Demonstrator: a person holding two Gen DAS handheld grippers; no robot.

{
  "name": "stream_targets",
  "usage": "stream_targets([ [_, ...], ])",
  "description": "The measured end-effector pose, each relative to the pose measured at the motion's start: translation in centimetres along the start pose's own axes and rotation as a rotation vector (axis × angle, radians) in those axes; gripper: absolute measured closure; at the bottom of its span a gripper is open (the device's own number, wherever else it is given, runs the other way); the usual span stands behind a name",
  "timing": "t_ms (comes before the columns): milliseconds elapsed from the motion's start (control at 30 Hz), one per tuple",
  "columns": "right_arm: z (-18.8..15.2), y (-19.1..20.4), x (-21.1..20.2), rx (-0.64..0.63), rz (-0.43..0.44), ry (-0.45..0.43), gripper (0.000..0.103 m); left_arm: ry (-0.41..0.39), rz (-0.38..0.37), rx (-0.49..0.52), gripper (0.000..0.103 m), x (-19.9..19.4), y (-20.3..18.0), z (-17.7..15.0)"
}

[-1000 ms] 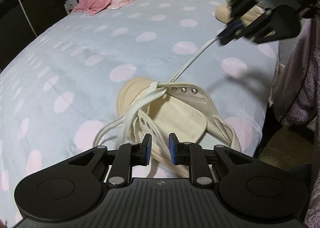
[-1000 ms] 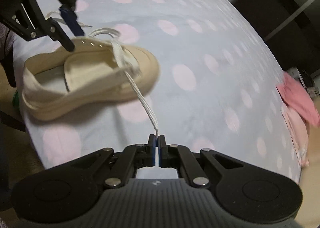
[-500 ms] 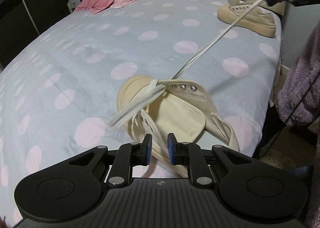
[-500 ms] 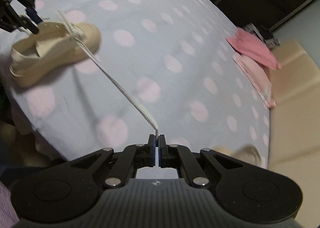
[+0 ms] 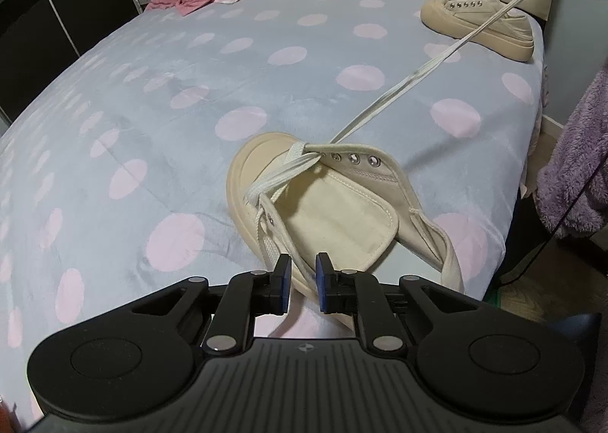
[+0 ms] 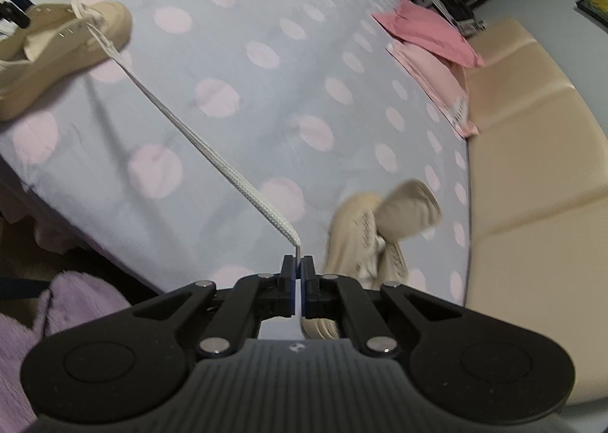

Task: Lace up shoes with both hands

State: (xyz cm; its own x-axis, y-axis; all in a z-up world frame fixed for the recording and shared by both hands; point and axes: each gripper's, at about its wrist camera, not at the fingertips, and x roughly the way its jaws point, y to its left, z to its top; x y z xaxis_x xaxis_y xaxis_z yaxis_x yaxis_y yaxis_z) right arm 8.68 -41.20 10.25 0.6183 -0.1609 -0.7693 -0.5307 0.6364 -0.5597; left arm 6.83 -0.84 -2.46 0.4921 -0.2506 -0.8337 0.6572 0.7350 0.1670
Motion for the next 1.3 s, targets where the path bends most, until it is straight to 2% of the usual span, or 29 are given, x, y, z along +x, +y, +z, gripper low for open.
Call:
stream_targets([
  [267, -0.7, -1.1, 0.3, 0.039, -0.019, 0.028, 0.1, -0.003, -0.01, -0.012, 0.092, -0.2, 0.3, 0.1],
  [400, 0.3, -0.5, 0.1, 0.021, -0.015, -0.004, 0.1, -0.066, -0.015, -0.035, 0.092, -1.2, 0.7, 0.2],
  [600, 3.7, 2.1, 0.3, -0.055, 0.064, -0.088, 0.1, -0.141, -0.02, -0.077, 0.092, -2.1, 1.3, 0.7],
  [933, 11.8, 10.3, 0.9, -0.262, 0.239, -0.247, 0.1, -0.129, 0.008, -0.081, 0.092, -1.5, 2.5, 1.9],
  [1300, 18.7, 16.7, 2.4, -0.456, 0.38, -0.38, 0.1, -0.11, -0.041, -0.086, 0.092, -0.8, 3.8, 2.2],
])
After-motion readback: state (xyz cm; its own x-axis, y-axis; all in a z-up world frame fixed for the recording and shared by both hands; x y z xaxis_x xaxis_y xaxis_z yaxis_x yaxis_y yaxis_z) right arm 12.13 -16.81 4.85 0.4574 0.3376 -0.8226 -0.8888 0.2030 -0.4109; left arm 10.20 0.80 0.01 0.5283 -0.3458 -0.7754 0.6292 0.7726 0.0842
